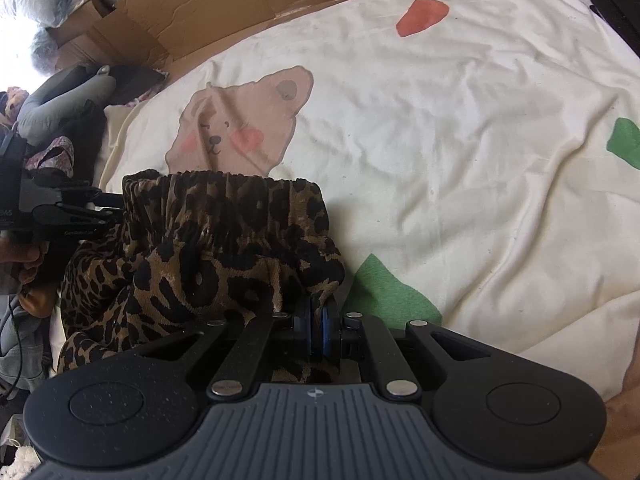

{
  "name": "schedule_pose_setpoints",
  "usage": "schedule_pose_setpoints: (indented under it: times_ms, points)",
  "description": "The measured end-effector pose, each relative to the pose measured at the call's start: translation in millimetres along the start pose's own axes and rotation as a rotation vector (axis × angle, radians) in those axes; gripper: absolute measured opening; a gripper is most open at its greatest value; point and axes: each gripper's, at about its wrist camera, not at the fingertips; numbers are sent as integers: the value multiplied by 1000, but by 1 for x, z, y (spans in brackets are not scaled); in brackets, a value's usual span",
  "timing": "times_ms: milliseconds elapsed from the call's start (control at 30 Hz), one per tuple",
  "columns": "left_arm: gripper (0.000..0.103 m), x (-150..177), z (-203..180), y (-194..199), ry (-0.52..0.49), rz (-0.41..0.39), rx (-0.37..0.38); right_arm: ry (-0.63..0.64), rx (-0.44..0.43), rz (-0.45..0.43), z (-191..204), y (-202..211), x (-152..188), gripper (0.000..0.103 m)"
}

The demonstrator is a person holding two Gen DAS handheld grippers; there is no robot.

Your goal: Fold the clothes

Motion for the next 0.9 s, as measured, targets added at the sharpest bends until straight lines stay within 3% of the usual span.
schedule_pose_setpoints:
  times_ms: [67,133,200,533,900]
  points:
    - [23,0,1,0,7,-10,13,-4,-6,0,0,-2,0,3]
    - [6,0,1,3,8,-12,8,-3,-18,1,1,-4,0,0]
    - [3,-1,3,9,16,-18,12,18,-14,1,3,-2,0,0]
    - [2,-2,12,73,117,-127,11,21,75,-61,0,43,-14,0]
    - [2,7,3,132,245,-261,60,60,145,-158,10,105,-36,0]
Point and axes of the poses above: each gripper's, at about its wrist camera, not at the fingertips, and y roughly against the way its jaws point, z to its left, x to its underside, and after that the axes turned 1 degree about -y, right-handed
